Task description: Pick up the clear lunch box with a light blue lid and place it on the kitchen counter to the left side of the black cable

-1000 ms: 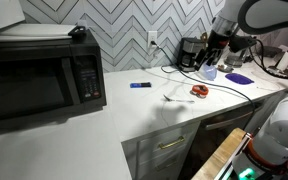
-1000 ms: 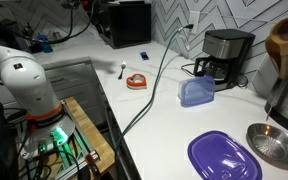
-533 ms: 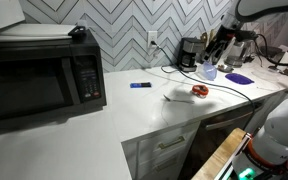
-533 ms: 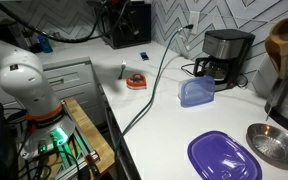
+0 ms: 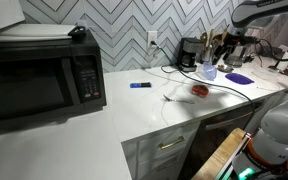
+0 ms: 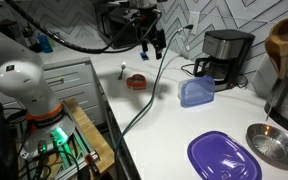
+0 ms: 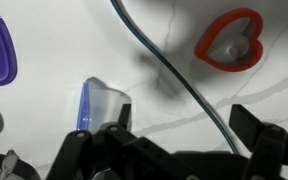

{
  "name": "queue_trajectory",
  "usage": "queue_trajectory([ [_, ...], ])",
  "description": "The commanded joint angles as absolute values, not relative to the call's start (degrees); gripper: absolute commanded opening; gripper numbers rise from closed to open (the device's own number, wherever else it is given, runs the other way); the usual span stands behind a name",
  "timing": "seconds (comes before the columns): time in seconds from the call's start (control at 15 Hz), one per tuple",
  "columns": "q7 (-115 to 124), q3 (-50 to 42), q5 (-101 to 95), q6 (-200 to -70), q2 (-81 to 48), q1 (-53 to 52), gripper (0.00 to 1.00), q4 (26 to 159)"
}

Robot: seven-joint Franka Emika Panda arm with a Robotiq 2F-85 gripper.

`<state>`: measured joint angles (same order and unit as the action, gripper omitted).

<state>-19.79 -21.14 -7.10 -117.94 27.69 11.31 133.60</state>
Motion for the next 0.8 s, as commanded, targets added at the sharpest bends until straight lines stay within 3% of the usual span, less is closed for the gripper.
queue_trajectory([
  [0.0,-23.84,-25.05,-5.69,-120.47,22.68,13.34,1.0,131.91],
  [0.73,-22.16,-23.02,-5.91,-119.85,23.47,14.24,1.0,132.3],
])
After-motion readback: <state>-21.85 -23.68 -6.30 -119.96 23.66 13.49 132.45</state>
